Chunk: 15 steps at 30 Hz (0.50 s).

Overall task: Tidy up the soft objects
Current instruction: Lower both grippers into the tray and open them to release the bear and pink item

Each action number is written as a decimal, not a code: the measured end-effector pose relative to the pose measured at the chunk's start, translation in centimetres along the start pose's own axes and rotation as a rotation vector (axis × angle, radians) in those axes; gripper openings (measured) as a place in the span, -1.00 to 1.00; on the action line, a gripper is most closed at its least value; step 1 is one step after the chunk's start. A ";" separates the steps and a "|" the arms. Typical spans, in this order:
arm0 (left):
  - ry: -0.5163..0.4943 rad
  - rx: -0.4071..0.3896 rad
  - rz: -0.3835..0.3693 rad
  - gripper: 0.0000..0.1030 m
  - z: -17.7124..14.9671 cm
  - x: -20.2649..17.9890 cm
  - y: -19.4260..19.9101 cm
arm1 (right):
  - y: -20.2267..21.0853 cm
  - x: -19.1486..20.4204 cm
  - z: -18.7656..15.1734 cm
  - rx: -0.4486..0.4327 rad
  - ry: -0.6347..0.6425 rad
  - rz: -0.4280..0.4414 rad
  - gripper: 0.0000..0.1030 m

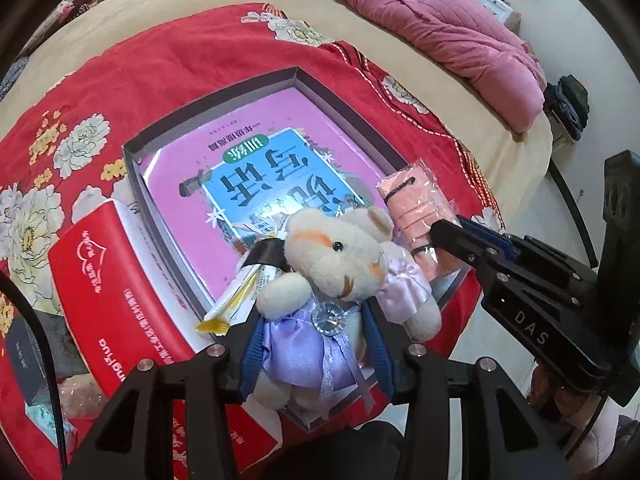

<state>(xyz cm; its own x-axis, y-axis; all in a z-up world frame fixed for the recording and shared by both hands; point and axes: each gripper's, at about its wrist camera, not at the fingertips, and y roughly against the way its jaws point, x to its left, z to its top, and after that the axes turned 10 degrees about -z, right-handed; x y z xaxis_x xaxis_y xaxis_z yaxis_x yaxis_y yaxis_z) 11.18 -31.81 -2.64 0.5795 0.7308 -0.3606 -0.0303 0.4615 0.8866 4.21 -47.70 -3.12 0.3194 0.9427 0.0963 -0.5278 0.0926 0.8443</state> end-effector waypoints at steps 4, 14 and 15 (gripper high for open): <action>-0.006 0.001 -0.004 -0.08 -0.1 -0.2 -0.1 | -0.1 0.0 -0.1 0.008 0.005 -0.026 -0.39; -0.004 -0.002 -0.006 0.00 -0.1 -0.1 -0.1 | 3.0 -0.8 -0.5 -0.061 -0.022 -0.081 -0.15; -0.004 -0.003 -0.009 0.01 -0.1 -0.1 0.0 | 3.3 -0.8 -0.5 -0.066 -0.026 -0.083 -0.15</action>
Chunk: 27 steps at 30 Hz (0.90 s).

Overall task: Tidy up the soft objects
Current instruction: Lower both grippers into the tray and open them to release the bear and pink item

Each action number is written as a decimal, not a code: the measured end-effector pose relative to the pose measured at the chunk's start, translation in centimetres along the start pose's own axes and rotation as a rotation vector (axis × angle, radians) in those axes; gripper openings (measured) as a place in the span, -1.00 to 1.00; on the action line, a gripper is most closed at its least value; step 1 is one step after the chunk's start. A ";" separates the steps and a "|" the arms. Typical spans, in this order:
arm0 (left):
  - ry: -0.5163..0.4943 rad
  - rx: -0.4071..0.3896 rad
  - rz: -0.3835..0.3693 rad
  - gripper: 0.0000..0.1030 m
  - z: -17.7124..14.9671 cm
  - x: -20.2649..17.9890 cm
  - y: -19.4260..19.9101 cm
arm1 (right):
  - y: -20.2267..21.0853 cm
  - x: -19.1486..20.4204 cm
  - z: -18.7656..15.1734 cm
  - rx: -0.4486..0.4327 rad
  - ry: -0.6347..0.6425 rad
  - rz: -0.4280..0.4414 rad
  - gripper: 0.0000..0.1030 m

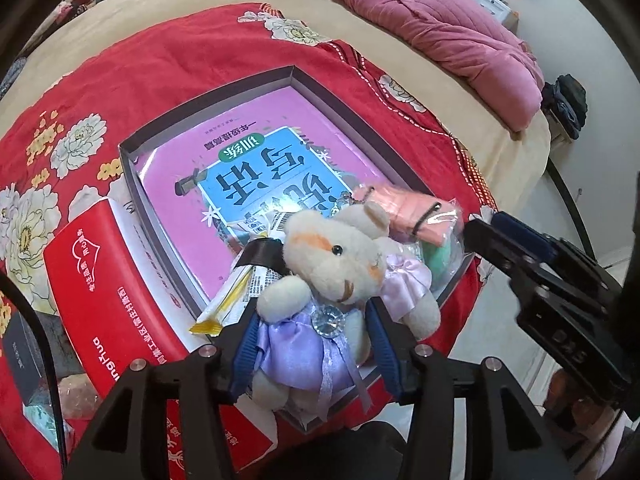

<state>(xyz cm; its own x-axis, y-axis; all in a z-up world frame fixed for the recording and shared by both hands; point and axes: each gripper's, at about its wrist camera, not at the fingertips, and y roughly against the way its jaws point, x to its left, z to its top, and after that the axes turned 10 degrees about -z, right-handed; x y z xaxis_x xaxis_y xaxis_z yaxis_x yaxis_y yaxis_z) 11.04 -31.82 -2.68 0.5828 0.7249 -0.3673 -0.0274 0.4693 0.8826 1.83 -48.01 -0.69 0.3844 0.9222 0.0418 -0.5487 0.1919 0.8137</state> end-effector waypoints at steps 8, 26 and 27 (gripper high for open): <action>0.000 -0.015 -0.022 0.26 0.1 0.0 0.5 | 3.4 -0.1 0.4 -0.066 -0.015 -0.014 -0.13; 0.006 -0.049 -0.026 0.27 -1.0 0.3 2.8 | 6.9 0.7 1.2 -0.125 -0.010 -0.002 0.08; 0.004 -0.055 -0.026 0.27 -1.0 0.3 3.1 | 7.2 0.9 1.2 -0.130 -0.009 0.002 0.08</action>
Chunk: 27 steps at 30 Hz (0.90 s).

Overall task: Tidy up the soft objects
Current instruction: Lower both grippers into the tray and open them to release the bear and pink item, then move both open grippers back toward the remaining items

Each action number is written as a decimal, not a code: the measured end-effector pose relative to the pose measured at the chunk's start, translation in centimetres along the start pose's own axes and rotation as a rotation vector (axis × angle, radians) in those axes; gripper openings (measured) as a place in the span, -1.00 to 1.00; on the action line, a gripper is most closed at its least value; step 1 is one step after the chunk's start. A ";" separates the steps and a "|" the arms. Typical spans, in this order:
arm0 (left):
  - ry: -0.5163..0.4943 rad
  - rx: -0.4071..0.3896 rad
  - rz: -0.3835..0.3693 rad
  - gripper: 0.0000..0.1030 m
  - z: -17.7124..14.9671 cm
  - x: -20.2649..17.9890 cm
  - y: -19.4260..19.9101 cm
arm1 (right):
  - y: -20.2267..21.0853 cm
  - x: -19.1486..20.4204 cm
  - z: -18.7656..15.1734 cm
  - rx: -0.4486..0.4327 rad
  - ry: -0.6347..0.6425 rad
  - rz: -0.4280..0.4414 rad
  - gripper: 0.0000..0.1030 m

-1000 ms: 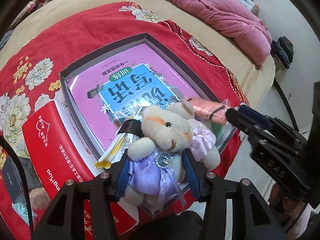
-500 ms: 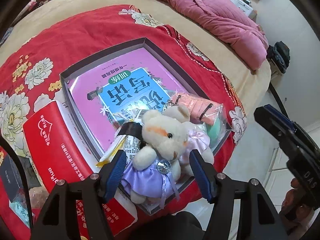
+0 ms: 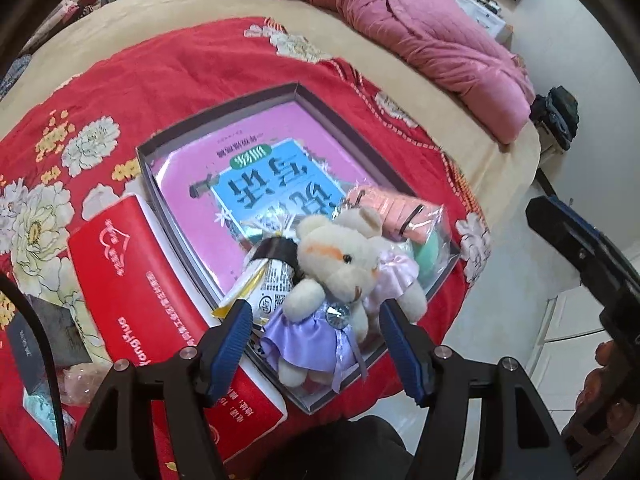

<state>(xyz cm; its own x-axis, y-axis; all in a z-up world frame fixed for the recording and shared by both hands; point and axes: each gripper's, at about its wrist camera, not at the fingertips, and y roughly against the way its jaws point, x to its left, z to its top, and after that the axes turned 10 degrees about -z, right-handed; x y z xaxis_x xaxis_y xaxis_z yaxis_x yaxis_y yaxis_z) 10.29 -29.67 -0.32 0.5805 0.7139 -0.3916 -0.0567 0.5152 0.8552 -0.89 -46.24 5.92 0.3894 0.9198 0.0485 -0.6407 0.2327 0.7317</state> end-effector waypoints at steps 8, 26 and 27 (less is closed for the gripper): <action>-0.023 -0.099 0.038 0.32 -0.6 0.0 5.0 | 3.3 2.4 0.5 -0.060 0.041 0.014 0.26; 0.107 -0.225 0.209 0.45 -8.5 8.4 15.1 | 7.4 15.4 -0.8 -0.108 0.268 0.169 0.43; 0.120 -0.228 0.211 0.45 -9.0 9.1 15.5 | 7.4 16.1 -0.9 -0.106 0.280 0.177 0.43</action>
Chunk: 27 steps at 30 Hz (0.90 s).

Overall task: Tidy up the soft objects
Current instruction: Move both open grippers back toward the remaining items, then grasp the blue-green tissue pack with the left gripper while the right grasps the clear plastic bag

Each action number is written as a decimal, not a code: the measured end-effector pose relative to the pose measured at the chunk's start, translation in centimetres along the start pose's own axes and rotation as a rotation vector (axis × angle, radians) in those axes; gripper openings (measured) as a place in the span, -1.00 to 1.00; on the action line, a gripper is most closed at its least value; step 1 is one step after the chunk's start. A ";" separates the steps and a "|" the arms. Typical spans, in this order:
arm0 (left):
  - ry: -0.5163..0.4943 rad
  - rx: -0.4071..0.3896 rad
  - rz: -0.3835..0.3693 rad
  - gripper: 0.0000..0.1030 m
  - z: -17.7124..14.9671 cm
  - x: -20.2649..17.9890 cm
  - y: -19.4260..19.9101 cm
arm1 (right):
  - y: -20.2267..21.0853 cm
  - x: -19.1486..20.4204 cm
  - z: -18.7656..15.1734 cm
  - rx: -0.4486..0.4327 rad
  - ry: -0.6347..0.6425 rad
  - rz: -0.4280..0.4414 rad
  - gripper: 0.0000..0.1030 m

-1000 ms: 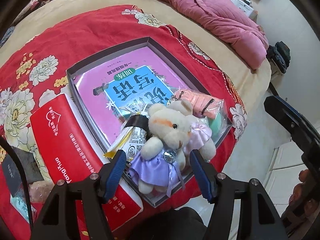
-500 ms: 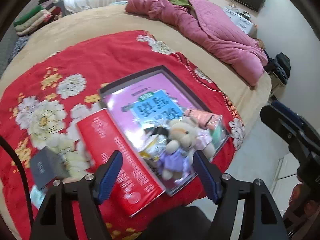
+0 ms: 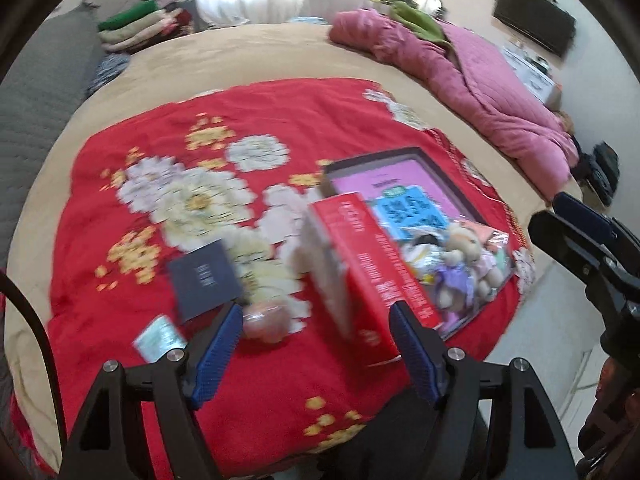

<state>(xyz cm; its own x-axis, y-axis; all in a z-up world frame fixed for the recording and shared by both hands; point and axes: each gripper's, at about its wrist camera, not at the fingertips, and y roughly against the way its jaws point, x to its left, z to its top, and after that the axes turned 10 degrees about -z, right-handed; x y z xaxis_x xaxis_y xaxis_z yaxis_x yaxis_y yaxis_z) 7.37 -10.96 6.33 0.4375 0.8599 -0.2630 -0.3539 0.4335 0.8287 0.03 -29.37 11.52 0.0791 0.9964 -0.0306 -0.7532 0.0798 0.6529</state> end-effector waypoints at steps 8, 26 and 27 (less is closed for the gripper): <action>0.156 -0.002 0.054 0.46 -2.7 8.0 1.4 | -2.2 6.6 -0.5 0.042 0.126 0.054 0.43; 0.387 0.097 0.080 0.46 -8.3 18.3 -1.9 | -12.1 16.1 -5.8 0.240 0.352 0.148 0.43; 0.400 0.105 0.068 0.46 -8.4 18.5 -2.4 | -12.4 16.3 -5.9 0.243 0.356 0.150 0.43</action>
<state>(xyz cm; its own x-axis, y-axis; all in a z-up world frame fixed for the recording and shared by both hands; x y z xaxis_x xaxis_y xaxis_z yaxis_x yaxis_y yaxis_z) 9.42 6.14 -4.68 0.0534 0.9314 -0.3601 -0.2759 0.3603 0.8911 6.76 -13.90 -1.55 -0.2808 0.9476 -0.1526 -0.5610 -0.0331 0.8271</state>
